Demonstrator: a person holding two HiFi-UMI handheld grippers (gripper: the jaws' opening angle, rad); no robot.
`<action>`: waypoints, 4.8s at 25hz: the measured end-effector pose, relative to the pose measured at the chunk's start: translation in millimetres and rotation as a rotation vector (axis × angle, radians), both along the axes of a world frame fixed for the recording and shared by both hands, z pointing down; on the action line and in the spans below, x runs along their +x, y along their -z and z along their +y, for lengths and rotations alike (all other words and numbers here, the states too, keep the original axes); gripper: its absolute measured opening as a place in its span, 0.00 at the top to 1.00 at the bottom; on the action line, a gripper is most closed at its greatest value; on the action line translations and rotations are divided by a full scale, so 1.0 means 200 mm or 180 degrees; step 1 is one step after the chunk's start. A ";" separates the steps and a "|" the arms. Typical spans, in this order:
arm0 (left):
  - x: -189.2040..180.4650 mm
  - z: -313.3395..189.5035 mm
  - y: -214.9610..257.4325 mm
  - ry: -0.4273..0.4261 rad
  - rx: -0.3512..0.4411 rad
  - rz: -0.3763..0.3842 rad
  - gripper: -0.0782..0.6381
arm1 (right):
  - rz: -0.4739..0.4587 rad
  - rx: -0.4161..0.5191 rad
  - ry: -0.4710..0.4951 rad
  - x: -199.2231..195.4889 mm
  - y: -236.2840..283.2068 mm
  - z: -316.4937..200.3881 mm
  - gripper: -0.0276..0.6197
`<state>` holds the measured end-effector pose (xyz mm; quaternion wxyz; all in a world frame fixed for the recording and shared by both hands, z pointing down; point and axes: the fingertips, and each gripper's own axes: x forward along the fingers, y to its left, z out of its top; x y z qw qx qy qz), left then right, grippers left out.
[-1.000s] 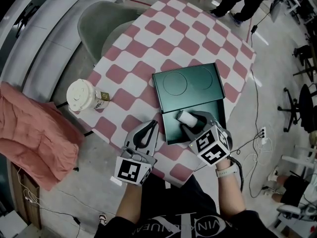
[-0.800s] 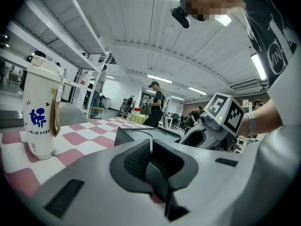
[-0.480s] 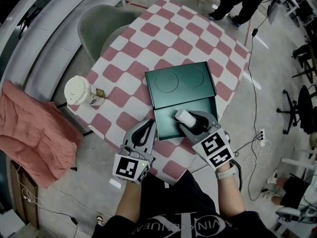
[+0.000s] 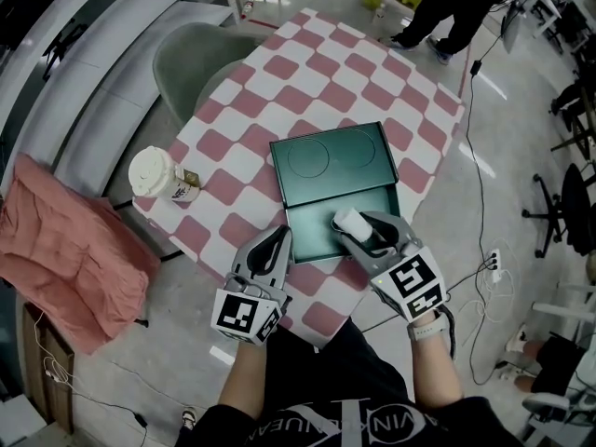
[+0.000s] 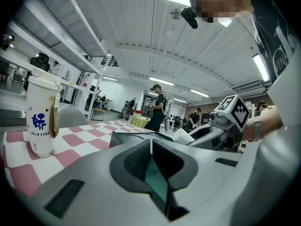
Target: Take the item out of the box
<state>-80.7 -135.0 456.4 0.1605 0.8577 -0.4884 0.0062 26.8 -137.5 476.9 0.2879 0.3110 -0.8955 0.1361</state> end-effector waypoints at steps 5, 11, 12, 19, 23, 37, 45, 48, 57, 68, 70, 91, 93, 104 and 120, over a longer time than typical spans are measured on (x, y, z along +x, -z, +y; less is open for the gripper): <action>0.01 -0.01 0.07 0.0026 0.0015 0.0081 0.86 | -0.0149 0.0084 -0.0060 0.03 0.07 0.00 0.68; 0.01 -0.01 0.11 0.0020 0.0097 0.0042 0.86 | -0.0359 0.0162 -0.0151 0.06 0.15 -0.01 0.68; 0.01 -0.01 0.12 0.0021 0.0099 0.0038 0.86 | -0.0377 0.0179 -0.0159 0.06 0.17 -0.01 0.68; 0.03 -0.02 0.18 -0.0023 0.0160 0.0023 0.86 | -0.0548 0.0265 -0.0235 0.09 0.23 -0.02 0.68; 0.04 -0.03 0.22 -0.0042 0.0202 0.0016 0.86 | -0.0691 0.0317 -0.0283 0.11 0.29 -0.04 0.68; 0.03 -0.05 0.33 -0.0027 0.0304 0.0016 0.86 | -0.0792 0.0544 -0.0354 0.14 0.44 -0.05 0.68; 0.04 -0.06 0.39 -0.0033 0.0323 -0.0003 0.86 | -0.0884 0.0640 -0.0351 0.14 0.51 -0.05 0.68; 0.04 -0.07 0.40 -0.0024 0.0349 -0.0002 0.86 | -0.0884 0.0664 -0.0343 0.14 0.52 -0.06 0.68; 0.02 -0.09 0.45 0.0003 0.0444 -0.0006 0.86 | -0.0922 0.0768 -0.0305 0.13 0.59 -0.07 0.68; -0.01 -0.11 0.51 0.0014 0.0538 -0.0016 0.86 | -0.0964 0.0866 -0.0309 0.12 0.65 -0.09 0.68; 0.00 -0.12 0.51 0.0002 0.0553 -0.0017 0.86 | -0.0972 0.0870 -0.0320 0.12 0.65 -0.09 0.68; -0.03 -0.12 0.52 0.0017 0.0549 0.0062 0.86 | -0.1073 0.1024 -0.0581 0.20 0.71 -0.10 0.68; -0.03 -0.11 0.51 0.0016 0.0532 0.0065 0.86 | -0.1061 0.1044 -0.0612 0.21 0.71 -0.11 0.68; -0.07 -0.11 0.50 0.0053 0.0518 0.0065 0.86 | -0.1014 0.1147 -0.0649 0.20 0.72 -0.12 0.68; -0.12 -0.11 0.50 0.0086 0.0515 0.0067 0.86 | -0.1106 0.1082 -0.0650 0.18 0.71 -0.10 0.68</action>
